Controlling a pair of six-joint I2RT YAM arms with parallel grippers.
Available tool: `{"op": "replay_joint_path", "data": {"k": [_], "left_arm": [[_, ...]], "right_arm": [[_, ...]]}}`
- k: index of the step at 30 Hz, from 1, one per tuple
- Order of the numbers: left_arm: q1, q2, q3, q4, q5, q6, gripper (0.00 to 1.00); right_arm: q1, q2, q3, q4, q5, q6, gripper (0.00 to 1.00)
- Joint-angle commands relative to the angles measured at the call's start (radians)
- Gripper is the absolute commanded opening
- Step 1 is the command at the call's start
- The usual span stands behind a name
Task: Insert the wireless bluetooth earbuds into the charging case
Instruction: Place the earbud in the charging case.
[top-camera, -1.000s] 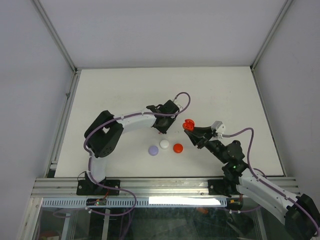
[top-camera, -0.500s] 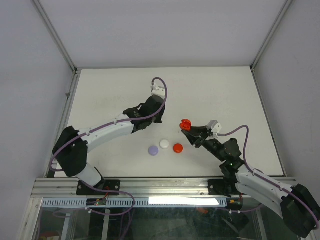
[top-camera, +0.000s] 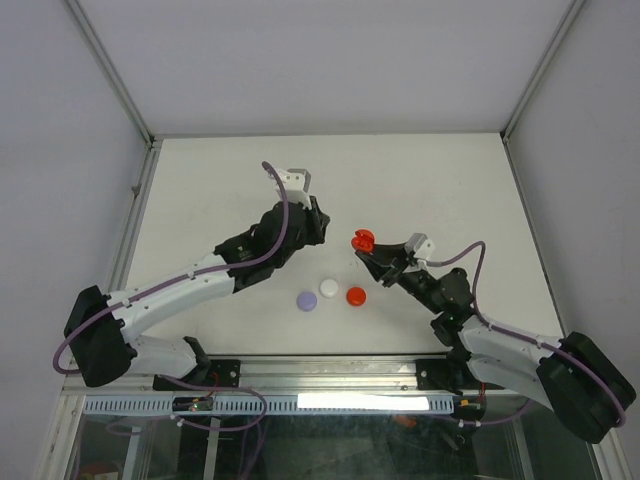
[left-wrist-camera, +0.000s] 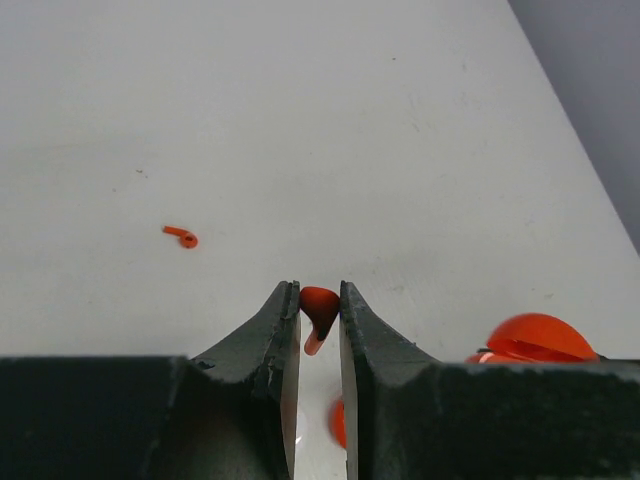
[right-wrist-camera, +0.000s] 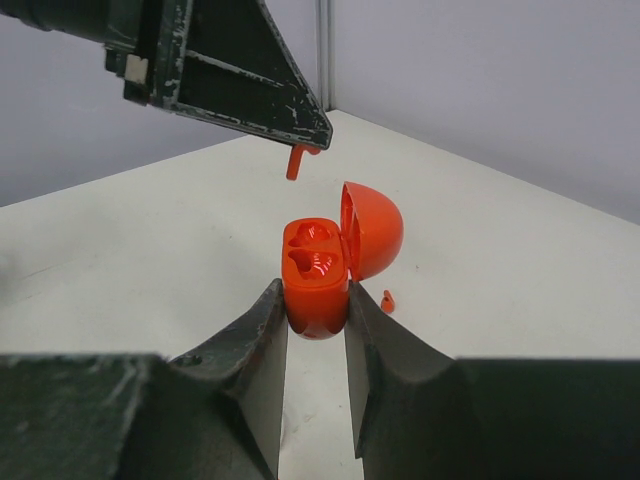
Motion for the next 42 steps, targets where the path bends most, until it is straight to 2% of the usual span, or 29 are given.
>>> {"op": "replay_joint_path", "data": {"k": [1,10,26,42], "left_arm": [[-0.057,-0.087,-0.047,0.185,-0.06,-0.057,0.01],[-0.143,-0.143,-0.101,0.321,-0.105,-0.085,0.01],[-0.214,-0.09,-0.161,0.491,-0.117,-0.111,0.0],[-0.241,-0.058,-0.171,0.499,-0.132,-0.115,0.0]], "right_arm": [[-0.003,0.053,0.052,0.181,0.001,-0.024,0.0],[-0.003,0.18,0.047,0.336,-0.021,-0.029,0.0],[-0.003,0.168,0.06,0.328,-0.045,-0.024,0.0],[-0.002,0.145,0.059,0.319,-0.036,-0.025,0.0]]}}
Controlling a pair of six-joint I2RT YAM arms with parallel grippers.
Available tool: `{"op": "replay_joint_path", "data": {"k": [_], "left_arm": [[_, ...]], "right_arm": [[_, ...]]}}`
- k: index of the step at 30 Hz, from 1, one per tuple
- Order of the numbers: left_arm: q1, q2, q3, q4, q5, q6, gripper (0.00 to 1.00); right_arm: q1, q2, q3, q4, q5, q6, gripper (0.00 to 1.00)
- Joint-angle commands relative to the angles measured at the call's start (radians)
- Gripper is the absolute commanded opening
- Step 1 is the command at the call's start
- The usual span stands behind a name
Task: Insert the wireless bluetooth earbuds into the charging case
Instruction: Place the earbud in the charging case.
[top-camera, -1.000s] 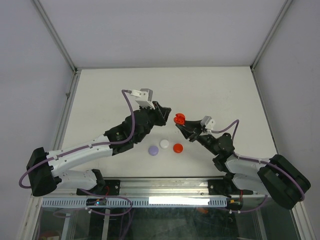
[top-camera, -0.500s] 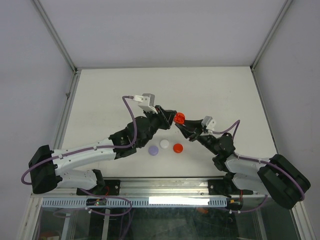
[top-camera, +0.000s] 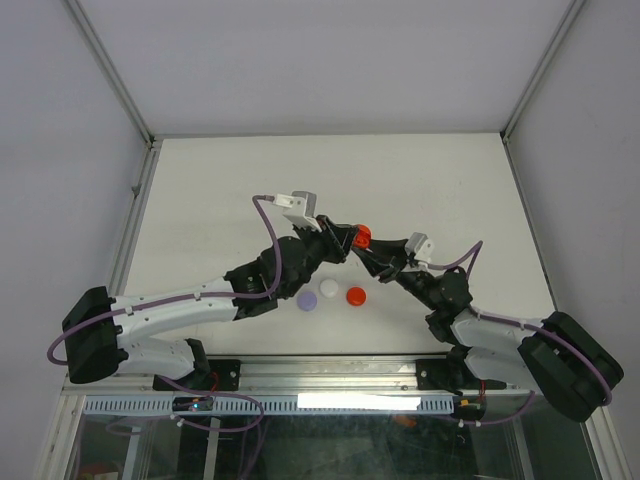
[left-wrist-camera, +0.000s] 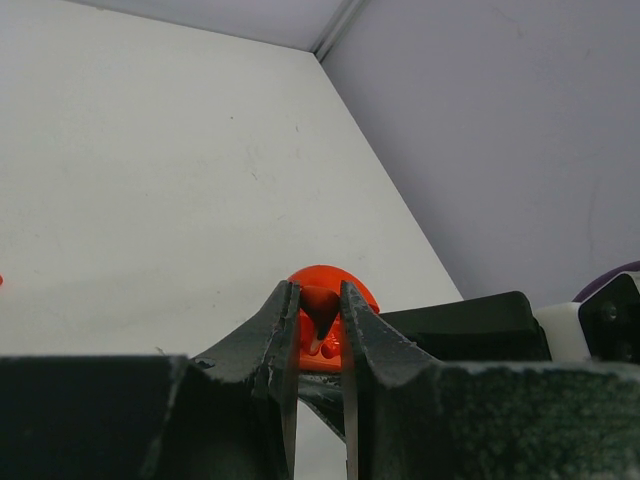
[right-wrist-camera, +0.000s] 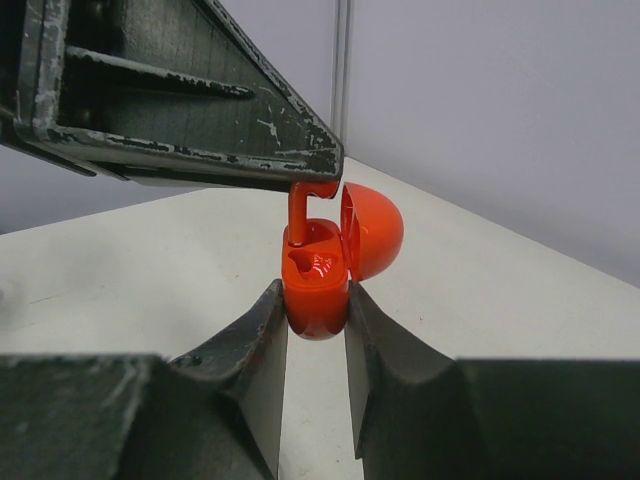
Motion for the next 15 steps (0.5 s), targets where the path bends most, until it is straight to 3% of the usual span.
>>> {"op": "replay_joint_path", "data": {"k": [1,15], "left_arm": [[-0.016,-0.002,-0.011,0.062,-0.023,-0.011,0.0],[-0.074,0.024,-0.011,0.057,-0.129,0.038,0.03]], "right_arm": [[-0.003,-0.018,0.035,0.063,0.007,-0.014,0.0],[-0.003,-0.031,0.032,0.063,0.018,-0.018,0.0]]}}
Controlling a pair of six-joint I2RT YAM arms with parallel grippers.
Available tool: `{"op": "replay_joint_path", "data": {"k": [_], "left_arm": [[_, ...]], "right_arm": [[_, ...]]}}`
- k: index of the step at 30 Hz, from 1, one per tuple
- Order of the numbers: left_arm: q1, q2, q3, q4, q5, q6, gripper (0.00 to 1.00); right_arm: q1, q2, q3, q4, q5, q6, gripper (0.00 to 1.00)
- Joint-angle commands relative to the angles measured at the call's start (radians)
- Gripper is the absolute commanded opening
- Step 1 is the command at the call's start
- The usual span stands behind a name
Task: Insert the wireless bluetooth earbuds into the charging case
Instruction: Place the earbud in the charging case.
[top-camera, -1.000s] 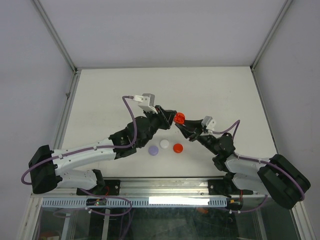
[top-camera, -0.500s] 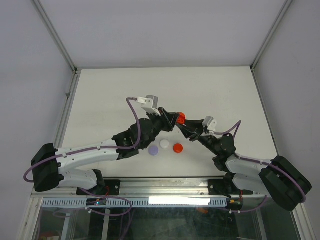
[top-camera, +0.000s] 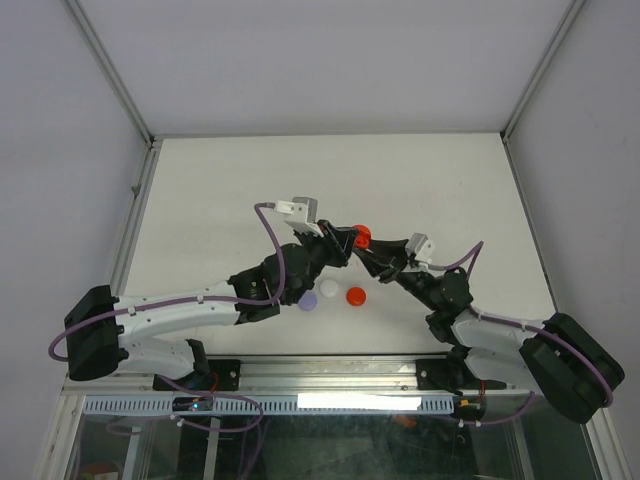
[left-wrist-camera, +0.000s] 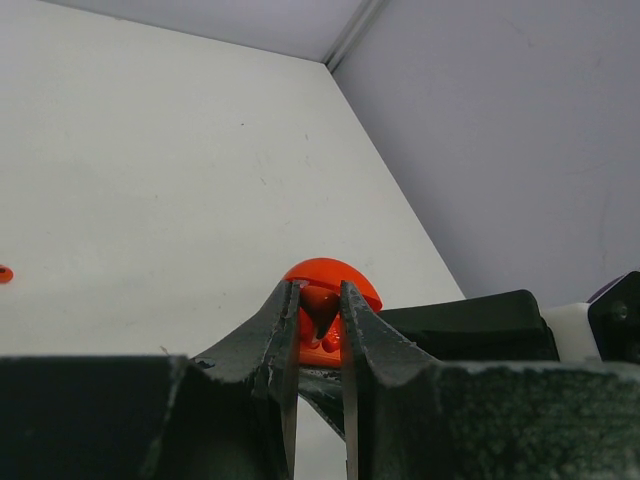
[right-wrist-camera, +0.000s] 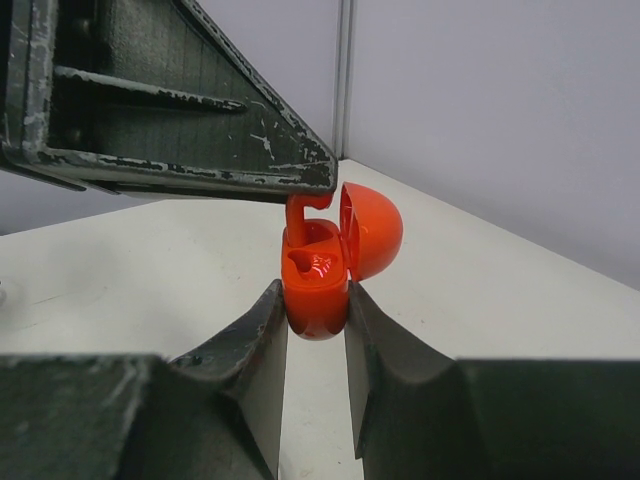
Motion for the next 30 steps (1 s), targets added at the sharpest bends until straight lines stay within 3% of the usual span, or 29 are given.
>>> {"op": "replay_joint_path", "data": {"k": [1,10,19,30], "left_arm": [[-0.035,0.023,0.002,0.032,-0.063,0.033,0.04],[-0.074,0.063,0.036,-0.005,-0.146,0.038,0.22],[-0.081,0.023,0.046,-0.039,-0.139,0.03,0.44],[-0.074,-0.066,0.065,-0.147,-0.183,0.074,0.58]], "right_arm": [[-0.003,-0.022,0.032,0.065,0.021,-0.018,0.0],[-0.003,-0.025,0.026,0.064,0.025,-0.017,0.0],[-0.003,-0.028,0.008,0.061,0.056,-0.027,0.0],[-0.003,-0.06,-0.017,0.022,0.099,-0.053,0.0]]}}
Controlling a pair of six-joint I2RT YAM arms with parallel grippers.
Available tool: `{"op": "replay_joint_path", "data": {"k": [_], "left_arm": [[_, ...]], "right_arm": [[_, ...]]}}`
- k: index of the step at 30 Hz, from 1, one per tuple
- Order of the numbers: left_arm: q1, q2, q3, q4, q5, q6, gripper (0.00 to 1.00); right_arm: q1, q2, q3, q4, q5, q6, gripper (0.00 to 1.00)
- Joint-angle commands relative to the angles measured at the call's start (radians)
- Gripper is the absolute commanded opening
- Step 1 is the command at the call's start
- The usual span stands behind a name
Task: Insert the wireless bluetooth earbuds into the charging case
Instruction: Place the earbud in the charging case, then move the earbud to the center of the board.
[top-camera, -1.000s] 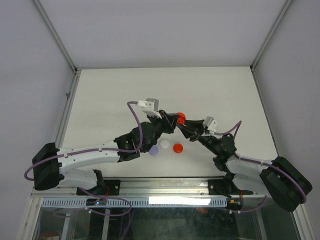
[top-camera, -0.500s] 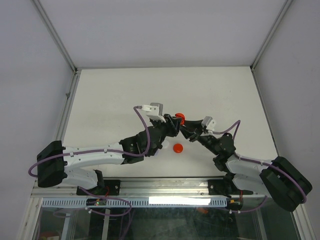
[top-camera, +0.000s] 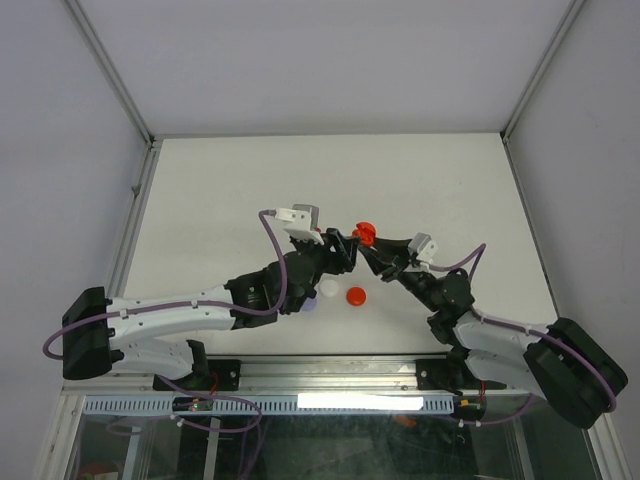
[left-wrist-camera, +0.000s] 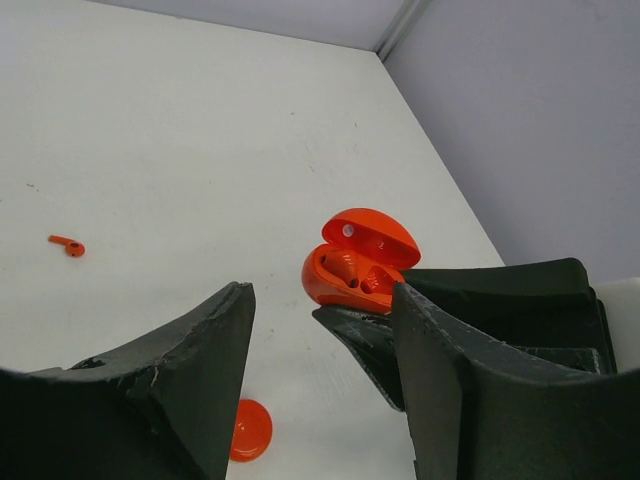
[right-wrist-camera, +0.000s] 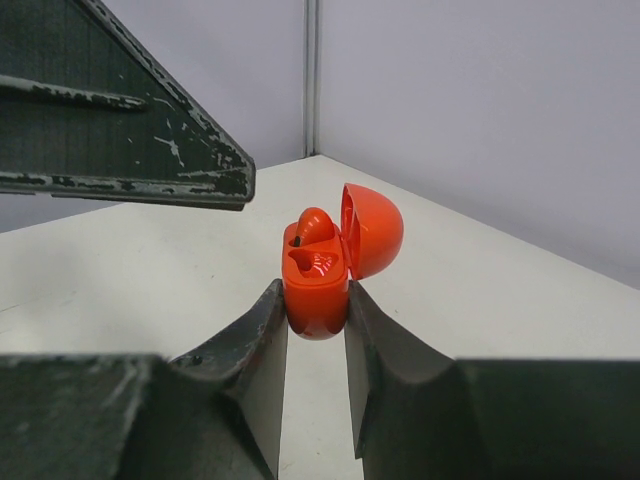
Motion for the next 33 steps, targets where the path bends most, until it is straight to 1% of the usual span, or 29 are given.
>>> {"op": "replay_joint_path", "data": {"k": [1,4,8,12,17,20,24,33], "left_arm": [[0.001,-0.055,0.044,-0.037,-0.037,0.045,0.59],[0.044,-0.054,0.051,-0.085,-0.007,0.05,0.6],[0.145,-0.025,0.067,-0.162,0.108,0.03,0.61],[0.259,0.033,0.091,-0.212,0.222,0.061,0.61],[0.383,0.145,0.145,-0.239,0.419,0.153,0.6],[0.442,0.241,0.203,-0.281,0.496,0.184,0.6],[0.487,0.348,0.262,-0.309,0.525,0.195,0.59],[0.559,0.539,0.33,-0.315,0.483,0.132,0.57]], "right_arm": [[-0.003,-0.035,-0.008,0.049,0.043,-0.033,0.0],[-0.003,-0.06,-0.02,0.02,0.067,-0.045,0.0],[-0.002,-0.125,-0.039,-0.048,0.101,-0.054,0.0],[-0.003,-0.196,-0.059,-0.119,0.119,-0.057,0.0],[-0.003,-0.244,-0.079,-0.15,0.135,-0.059,0.0],[-0.003,-0.243,-0.081,-0.151,0.135,-0.057,0.0],[-0.003,-0.224,-0.09,-0.129,0.138,-0.056,0.0],[-0.002,-0.201,-0.1,-0.104,0.146,-0.053,0.0]]}}
